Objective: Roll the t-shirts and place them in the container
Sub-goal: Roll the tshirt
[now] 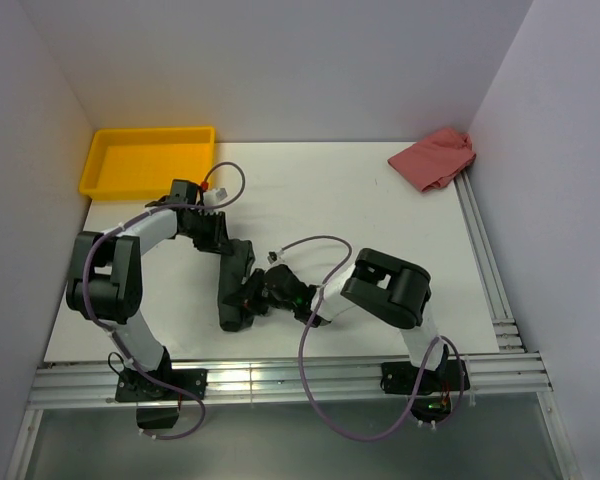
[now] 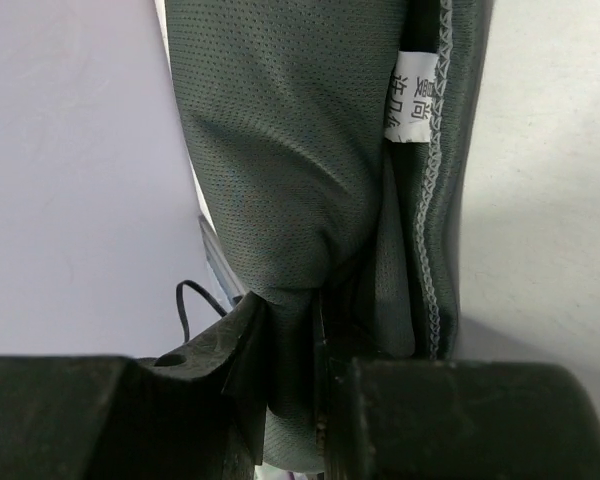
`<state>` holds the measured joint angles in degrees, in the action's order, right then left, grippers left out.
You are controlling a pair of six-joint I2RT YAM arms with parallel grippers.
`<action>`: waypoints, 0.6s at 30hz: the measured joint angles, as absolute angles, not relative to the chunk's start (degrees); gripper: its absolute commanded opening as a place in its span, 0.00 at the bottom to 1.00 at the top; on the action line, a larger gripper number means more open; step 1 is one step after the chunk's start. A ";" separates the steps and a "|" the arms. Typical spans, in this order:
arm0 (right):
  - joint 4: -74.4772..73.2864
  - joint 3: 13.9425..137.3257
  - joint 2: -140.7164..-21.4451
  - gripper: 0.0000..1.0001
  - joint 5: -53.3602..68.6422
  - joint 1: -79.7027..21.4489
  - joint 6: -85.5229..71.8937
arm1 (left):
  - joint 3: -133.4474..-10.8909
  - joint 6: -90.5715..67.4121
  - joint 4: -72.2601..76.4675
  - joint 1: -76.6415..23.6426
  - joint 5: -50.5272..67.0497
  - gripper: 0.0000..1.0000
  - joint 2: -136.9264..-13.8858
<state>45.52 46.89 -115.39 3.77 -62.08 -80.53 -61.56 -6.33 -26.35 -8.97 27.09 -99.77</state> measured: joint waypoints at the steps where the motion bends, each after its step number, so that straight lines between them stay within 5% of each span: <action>1: 45.50 46.89 -115.44 0.30 3.97 -62.08 -80.58 | -61.56 -6.42 -26.41 -8.97 27.07 0.25 -99.92; 4: 43.18 47.81 -115.44 0.47 3.97 -62.08 -80.68 | -61.56 -6.55 -26.61 -9.17 26.52 0.10 -99.98; 7: 36.18 51.51 -114.80 0.55 3.01 -62.30 -79.61 | -61.56 -6.50 -26.63 -9.65 25.47 0.04 -99.98; 18: -11.09 73.82 -112.95 0.61 -15.31 -68.73 -73.71 | -61.73 -6.50 -26.68 -10.55 23.22 0.00 -99.96</action>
<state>-11.09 73.82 -112.95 -15.31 -68.73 -73.71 -61.73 -6.50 -26.68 -10.55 23.22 -99.96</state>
